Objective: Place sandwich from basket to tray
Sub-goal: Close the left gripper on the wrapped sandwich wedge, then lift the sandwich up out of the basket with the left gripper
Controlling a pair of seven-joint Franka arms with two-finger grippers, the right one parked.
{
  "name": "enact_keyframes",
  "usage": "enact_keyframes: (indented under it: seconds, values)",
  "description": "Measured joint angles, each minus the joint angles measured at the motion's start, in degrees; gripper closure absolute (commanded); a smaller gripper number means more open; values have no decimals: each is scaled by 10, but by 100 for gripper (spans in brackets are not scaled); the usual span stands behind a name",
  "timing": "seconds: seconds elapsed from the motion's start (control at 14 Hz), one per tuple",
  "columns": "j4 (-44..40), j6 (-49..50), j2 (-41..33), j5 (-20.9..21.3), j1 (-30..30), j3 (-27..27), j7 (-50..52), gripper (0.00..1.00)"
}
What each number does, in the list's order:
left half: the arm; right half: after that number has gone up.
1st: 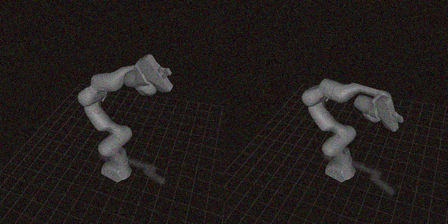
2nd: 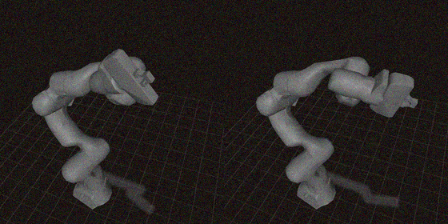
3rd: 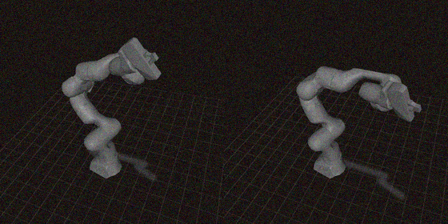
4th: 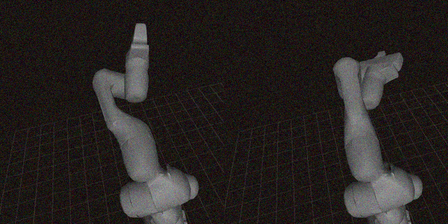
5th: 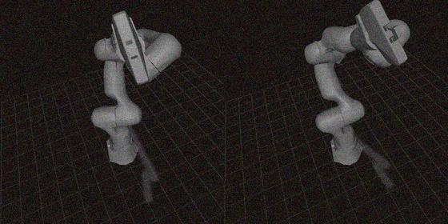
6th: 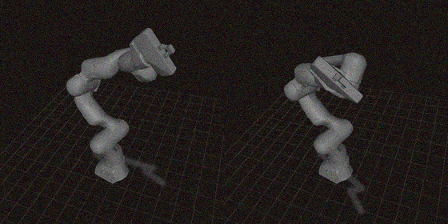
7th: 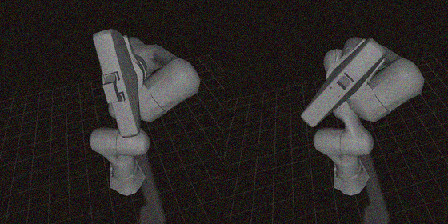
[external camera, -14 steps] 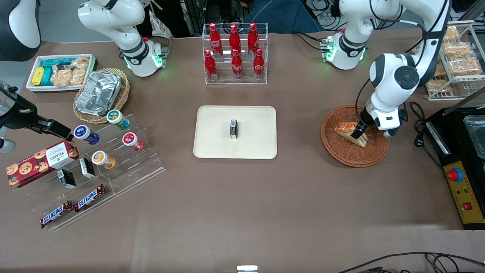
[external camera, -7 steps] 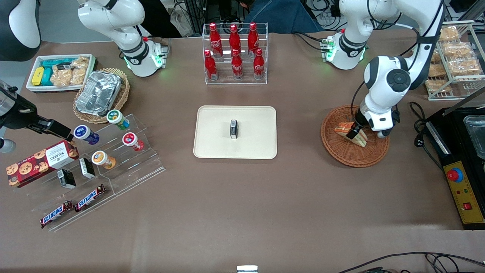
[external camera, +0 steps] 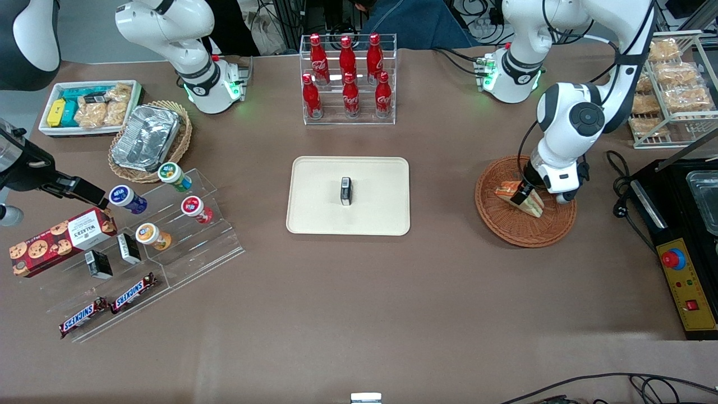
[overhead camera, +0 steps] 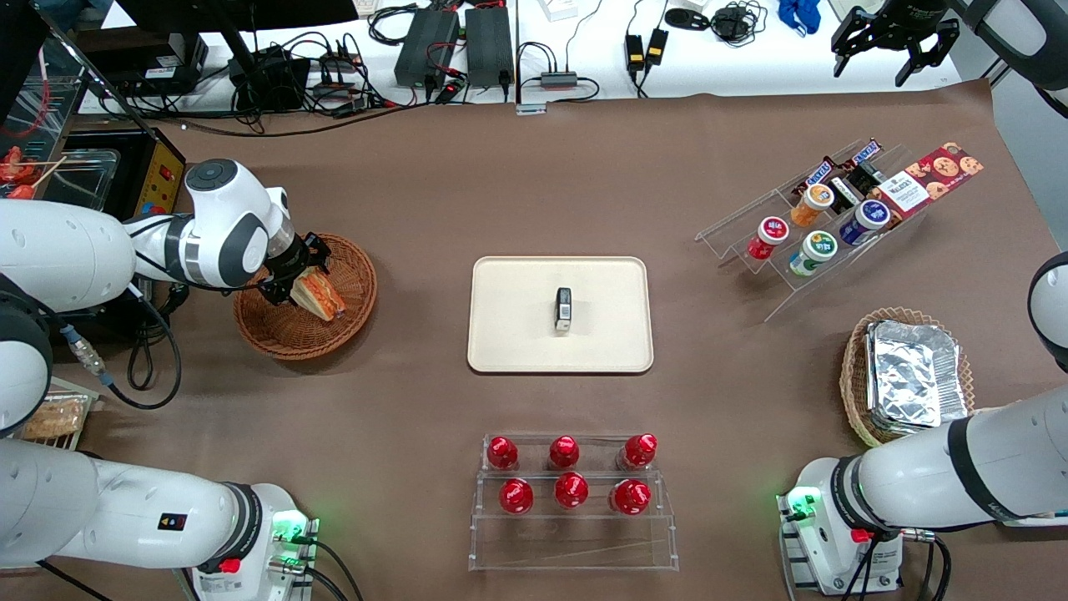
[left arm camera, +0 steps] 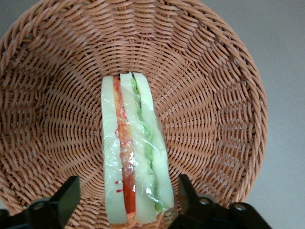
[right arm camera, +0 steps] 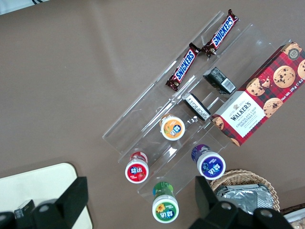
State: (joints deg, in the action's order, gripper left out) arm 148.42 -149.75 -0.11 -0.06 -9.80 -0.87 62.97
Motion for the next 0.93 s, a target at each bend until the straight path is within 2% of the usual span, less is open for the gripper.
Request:
enact_keyframes:
  seconds: [0.07, 0.14, 0.29, 0.5, 0.64, 0.93]
  values:
    - [0, -1, 0, 0, 0, 0, 0, 29]
    - [0, -2, 0, 0, 0, 0, 0, 43]
    - [0, -5, 0, 0, 0, -1, 12, 62]
    - [-3, -7, -3, 0, 0, -1, 39, 69]
    - [-9, 17, -18, 1, 0, -1, 43, 70]
    - [-89, 202, -70, 24, 0, -1, 44, 70]
